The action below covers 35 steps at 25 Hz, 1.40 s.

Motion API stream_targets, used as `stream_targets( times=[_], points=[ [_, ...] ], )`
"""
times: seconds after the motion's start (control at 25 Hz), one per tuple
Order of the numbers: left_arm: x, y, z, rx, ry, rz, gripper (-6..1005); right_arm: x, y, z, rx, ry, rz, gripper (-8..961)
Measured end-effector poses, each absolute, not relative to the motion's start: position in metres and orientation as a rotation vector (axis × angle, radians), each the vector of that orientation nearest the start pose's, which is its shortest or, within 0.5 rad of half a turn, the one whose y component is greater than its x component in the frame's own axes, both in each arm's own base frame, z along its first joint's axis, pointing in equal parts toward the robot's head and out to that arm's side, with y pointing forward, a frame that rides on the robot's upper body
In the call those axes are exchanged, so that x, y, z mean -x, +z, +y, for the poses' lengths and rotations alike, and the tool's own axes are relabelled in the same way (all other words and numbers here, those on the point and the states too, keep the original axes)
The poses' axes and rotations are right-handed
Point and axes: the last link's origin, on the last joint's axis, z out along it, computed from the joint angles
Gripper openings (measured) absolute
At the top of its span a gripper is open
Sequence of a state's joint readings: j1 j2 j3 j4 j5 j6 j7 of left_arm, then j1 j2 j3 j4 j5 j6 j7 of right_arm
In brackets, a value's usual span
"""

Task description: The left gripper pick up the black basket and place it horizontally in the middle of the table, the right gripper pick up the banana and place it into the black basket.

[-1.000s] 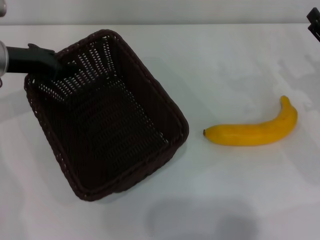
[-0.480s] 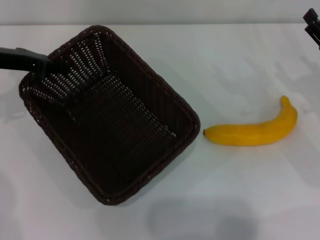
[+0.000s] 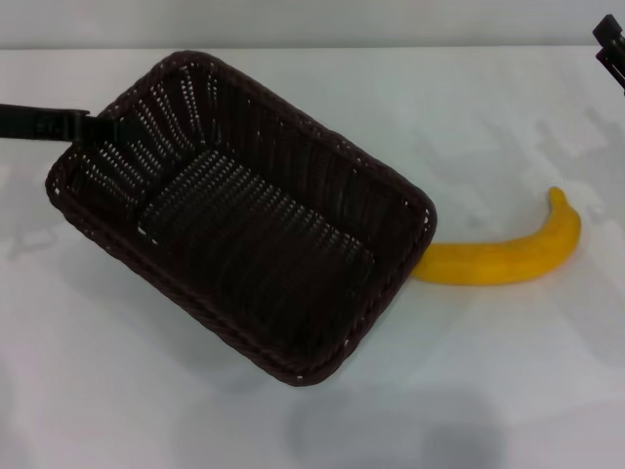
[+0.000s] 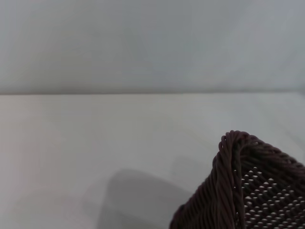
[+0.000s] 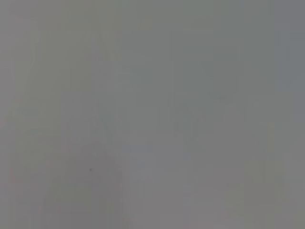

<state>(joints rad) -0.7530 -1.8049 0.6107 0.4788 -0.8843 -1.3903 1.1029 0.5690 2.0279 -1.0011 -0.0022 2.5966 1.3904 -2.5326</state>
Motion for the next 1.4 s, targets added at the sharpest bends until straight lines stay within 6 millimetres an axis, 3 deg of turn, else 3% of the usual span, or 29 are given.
stream_targets(
  times=[0.36,0.64,1.0,1.4],
  points=[
    [0.290,0.100,0.392,2.327,-0.624,-1.426,192,-0.301,0.029,0.356,1.633,1.093,0.574,843],
    [0.305,0.109,0.371,2.131,-0.972,-1.517,202,-0.307,0.030,0.352,1.619,1.083,0.591,844],
    [0.345,0.080,0.340,1.837,-1.082,-1.687,216,-0.313,0.031,0.347,1.606,1.064,0.597,843],
    [0.356,0.051,0.333,1.736,-1.051,-1.773,230,-0.315,0.031,0.346,1.605,1.058,0.599,843]
  ],
)
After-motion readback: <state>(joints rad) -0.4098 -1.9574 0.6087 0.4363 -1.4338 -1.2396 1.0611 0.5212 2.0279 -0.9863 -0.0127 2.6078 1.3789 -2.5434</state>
